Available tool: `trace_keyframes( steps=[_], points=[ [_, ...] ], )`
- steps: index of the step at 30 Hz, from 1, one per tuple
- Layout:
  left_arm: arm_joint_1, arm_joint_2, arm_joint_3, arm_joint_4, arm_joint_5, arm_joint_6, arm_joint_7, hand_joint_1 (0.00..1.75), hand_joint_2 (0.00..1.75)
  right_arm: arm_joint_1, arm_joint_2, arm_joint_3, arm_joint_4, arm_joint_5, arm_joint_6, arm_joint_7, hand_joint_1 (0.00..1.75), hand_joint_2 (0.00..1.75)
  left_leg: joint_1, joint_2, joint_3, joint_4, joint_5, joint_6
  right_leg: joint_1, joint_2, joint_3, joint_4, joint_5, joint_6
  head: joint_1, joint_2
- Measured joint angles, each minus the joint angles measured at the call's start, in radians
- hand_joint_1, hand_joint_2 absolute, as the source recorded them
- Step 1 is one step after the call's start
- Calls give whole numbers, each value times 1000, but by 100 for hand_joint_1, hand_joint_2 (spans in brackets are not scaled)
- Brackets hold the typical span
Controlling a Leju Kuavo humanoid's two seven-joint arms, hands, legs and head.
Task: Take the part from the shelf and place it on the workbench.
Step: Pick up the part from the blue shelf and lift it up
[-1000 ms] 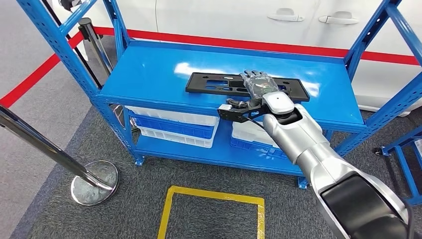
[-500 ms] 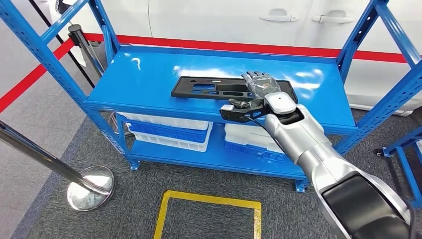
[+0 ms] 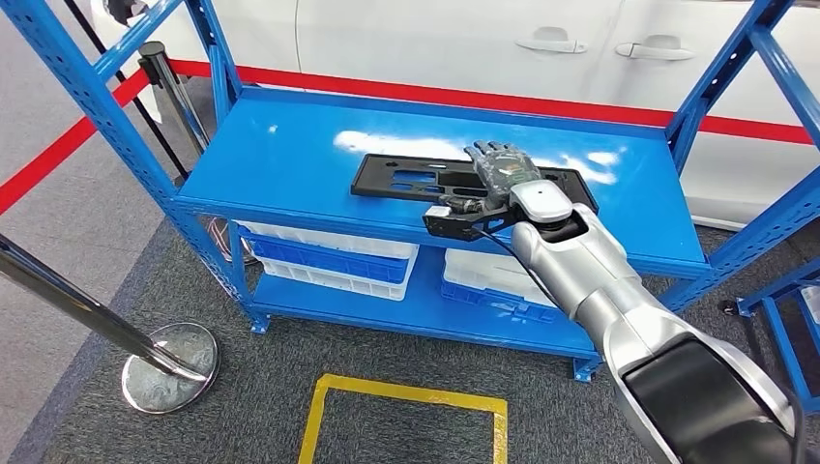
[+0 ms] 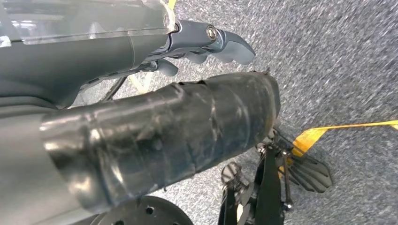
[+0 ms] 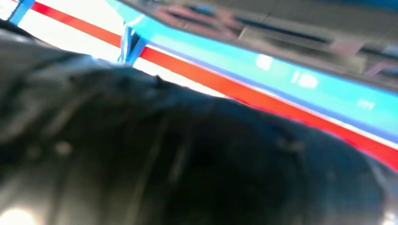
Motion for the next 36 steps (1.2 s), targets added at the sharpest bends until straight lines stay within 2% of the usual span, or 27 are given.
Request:
trace_keyframes(
  steps=[1,3,5,7,10,11,13,14,15,16,17,18,19,20,21,24,25,27,29,30,31,32,34,36],
  points=[
    [0,0,1,0,0,0,0,0,0,2,0,1,1,-1,1,-1,0,0,0,-1,2,3,-4,-1,-2,0,0,-15,23,1,0,0],
    [0,-1,3,0,0,-1,0,0,0,2,0,3,2,-3,2,-1,0,0,0,-2,7,11,-15,-6,-4,-2,45,-131,98,-3,0,0],
    [0,-3,6,0,-1,-3,0,0,0,-2,0,5,3,-7,3,-3,0,0,-3,-3,6,20,-23,-14,1,-4,90,-232,136,-9,0,0],
    [-1,-5,8,0,-2,-3,0,0,0,-2,1,8,3,-11,4,-4,0,0,-5,-3,3,22,-25,-24,7,-4,100,-255,133,-15,-1,0],
    [-1,-6,9,0,-3,-3,-3,0,0,-4,2,11,4,-17,2,-6,0,0,-3,-2,-4,43,-42,-38,-1,-4,112,-267,135,-29,-1,0],
    [-1,-6,9,0,-4,-3,-3,0,0,-5,2,12,4,-19,2,-6,0,0,-2,-2,-20,79,-61,-42,-4,-4,117,-272,135,-35,-1,0],
    [-1,-7,10,0,-5,-1,-3,0,0,-5,2,12,5,-21,1,-7,0,0,0,-2,-83,200,-112,-50,-4,-4,123,-273,131,-43,-2,0],
    [-1,-6,11,0,-6,0,-3,0,0,-3,2,13,6,-22,1,-7,0,0,1,-2,-117,257,-127,-53,-3,-4,125,-273,128,-44,-2,0],
    [-1,-6,12,0,-6,1,-3,0,0,-1,2,14,7,-24,1,-7,0,0,2,-1,-139,288,-127,-55,-3,-4,128,-273,125,-44,-2,0],
    [0,-6,14,0,-6,2,-3,0,0,1,2,15,8,-26,1,-7,0,0,4,-1,-143,282,-108,-56,-4,-3,132,-273,122,-43,-2,0],
    [1,-6,15,0,-6,2,-2,0,0,2,2,15,8,-28,1,-7,0,0,5,-1,-127,238,-72,-56,-4,-2,137,-272,118,-41,-2,0],
    [1,-6,16,0,-6,3,-1,0,0,2,2,16,9,-29,1,-7,0,0,7,0,-98,170,-32,-55,-5,-2,142,-272,114,-38,-2,0],
    [2,-6,17,0,-6,3,0,0,0,1,2,16,9,-31,1,-7,0,0,6,0,-67,106,-6,-54,-4,-1,146,-271,109,-33,-2,0],
    [2,-6,17,0,-6,3,1,0,0,0,2,16,9,-31,1,-7,0,0,4,0,-44,58,9,-51,-2,0,148,-270,105,-28,-1,0],
    [1,-6,17,0,-6,3,2,0,0,-1,2,16,10,-32,1,-7,0,0,3,-1,-31,32,10,-48,0,0,149,-270,103,-23,-1,0],
    [-1,-6,17,0,-6,3,2,0,0,-2,1,17,10,-32,1,-9,0,0,1,-4,-22,18,3,-31,0,0,153,-272,97,-8,0,0],
    [-1,-7,17,0,-6,2,2,0,0,-3,1,18,10,-32,0,-10,0,0,2,-3,-17,14,3,-24,-1,-1,149,-259,87,-4,0,0],
    [0,-7,18,0,-6,2,2,0,0,-3,-2,18,11,-32,0,-10,0,0,3,-2,-9,8,1,-11,-3,-1,109,-174,44,1,0,0],
    [0,-7,20,0,-6,2,2,0,0,1,-3,18,12,-33,1,-10,0,0,1,-1,-5,9,-4,-3,-3,-1,37,-44,-5,4,0,0],
    [0,-7,21,0,-6,2,1,0,0,4,-4,19,14,-34,1,-10,0,0,-1,-2,-3,10,-7,-1,-3,-2,10,-3,-9,4,0,0],
    [-1,-7,22,0,-6,1,1,0,0,6,-4,20,15,-34,1,-10,0,0,-2,-3,0,11,-11,0,-3,-2,-2,4,6,4,0,0],
    [-1,-6,23,0,-7,0,0,0,0,7,-4,20,16,-34,1,-10,0,0,-3,-5,4,13,-15,1,-3,-2,3,-22,35,1,0,0],
    [0,-7,24,0,-7,-1,0,0,0,5,-4,21,17,-34,1,-10,0,0,-7,-6,15,15,-24,-3,1,-2,55,-150,112,-12,-1,0],
    [1,-9,24,0,-8,-3,-2,0,0,1,-5,22,17,-35,0,-10,0,0,-10,-6,19,16,-30,-9,9,-3,99,-247,143,-23,-2,0]
  ],
)
